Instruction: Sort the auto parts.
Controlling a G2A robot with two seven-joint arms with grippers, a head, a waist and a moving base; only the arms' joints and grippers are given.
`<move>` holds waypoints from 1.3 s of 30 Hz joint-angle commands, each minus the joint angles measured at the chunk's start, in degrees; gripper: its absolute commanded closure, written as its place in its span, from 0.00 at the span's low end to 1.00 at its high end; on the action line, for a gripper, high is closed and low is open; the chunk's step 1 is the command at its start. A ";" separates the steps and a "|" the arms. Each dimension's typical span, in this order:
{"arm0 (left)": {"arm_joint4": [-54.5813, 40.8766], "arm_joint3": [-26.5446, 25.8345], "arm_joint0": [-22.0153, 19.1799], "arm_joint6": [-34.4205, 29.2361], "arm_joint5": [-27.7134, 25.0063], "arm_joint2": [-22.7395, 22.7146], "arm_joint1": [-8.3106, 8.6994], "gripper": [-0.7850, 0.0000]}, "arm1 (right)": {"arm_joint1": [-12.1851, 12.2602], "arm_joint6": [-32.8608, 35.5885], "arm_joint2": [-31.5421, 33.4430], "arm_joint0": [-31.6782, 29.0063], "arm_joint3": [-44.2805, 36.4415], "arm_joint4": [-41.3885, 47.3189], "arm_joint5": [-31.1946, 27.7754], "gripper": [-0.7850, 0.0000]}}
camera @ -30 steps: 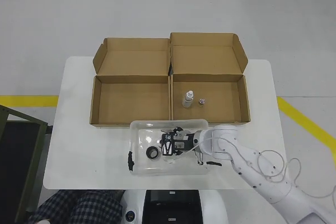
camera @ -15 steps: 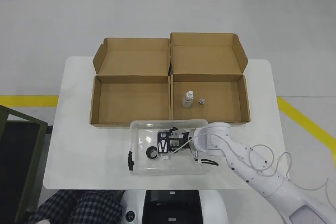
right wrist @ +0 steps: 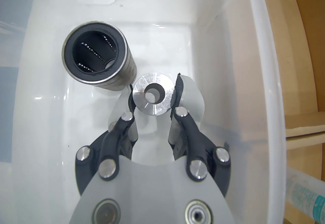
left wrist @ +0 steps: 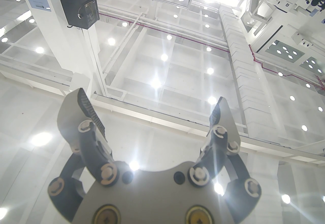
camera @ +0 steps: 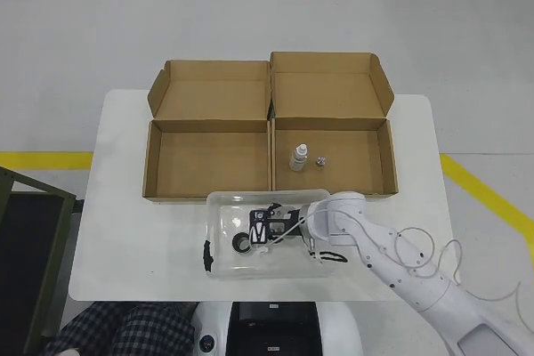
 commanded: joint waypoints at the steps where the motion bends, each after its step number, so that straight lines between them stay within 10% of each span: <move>1: 0.00 0.00 0.00 0.00 0.00 0.00 0.00 0.00 | 0.18 0.03 0.74 -0.18 -0.79 0.00 -0.34 1.00; 39: 0.00 0.00 0.00 0.00 0.00 0.00 0.00 0.00 | 5.52 -5.51 23.71 -9.06 -31.12 3.79 -4.31 1.00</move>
